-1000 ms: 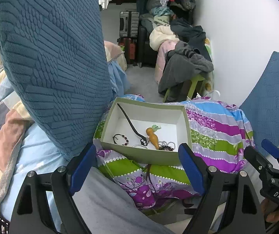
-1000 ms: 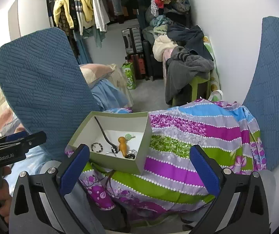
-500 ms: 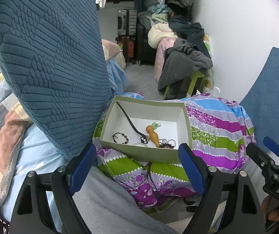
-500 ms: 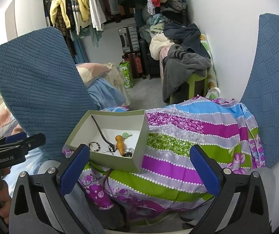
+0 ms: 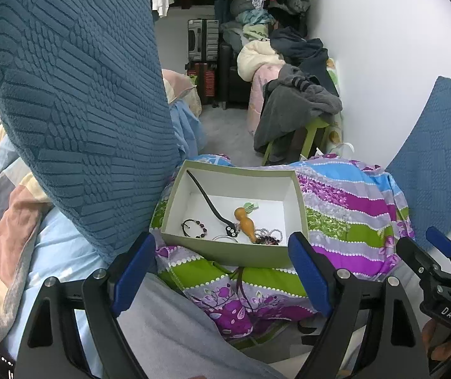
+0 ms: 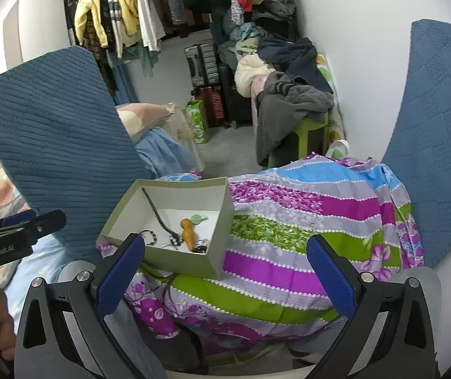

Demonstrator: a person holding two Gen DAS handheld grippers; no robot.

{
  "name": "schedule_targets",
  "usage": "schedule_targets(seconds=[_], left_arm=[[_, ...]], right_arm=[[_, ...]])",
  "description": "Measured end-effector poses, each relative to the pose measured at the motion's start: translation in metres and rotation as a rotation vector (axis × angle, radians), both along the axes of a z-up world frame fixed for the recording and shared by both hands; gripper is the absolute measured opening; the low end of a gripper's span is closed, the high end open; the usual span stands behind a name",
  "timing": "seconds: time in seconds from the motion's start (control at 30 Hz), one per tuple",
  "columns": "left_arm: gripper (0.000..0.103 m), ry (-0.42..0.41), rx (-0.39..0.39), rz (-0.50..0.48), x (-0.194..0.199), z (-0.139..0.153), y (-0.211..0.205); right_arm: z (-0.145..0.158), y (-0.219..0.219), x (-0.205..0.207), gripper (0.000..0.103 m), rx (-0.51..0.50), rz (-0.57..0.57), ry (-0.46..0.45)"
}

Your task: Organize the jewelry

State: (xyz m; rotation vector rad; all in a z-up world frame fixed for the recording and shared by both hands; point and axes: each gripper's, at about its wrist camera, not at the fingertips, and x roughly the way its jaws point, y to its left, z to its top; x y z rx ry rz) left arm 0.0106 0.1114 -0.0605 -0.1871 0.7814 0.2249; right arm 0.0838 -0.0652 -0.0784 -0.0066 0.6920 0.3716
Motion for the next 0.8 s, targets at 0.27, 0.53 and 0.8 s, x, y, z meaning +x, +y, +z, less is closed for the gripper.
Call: schedule_targets(seconds=[0.27,0.53,0.8], left_arm=[[0.086,0.001,0.0,-0.005,-0.0001,0.0019,0.0005],[0.086,0.004,-0.001,0.006,-0.0009,-0.0003,0.0],[0.086,0.007,0.009,0.001,-0.0017,-0.0022,-0.0027]], right_arm=[[0.0032,-0.0043,-0.0009,0.103,-0.02,-0.029,-0.012],[0.0043,-0.0035,-0.0017,0.103,-0.038,-0.031,-0.023],[0.0049,-0.0069,-0.0033,0.103,-0.044,-0.041,-0.026]])
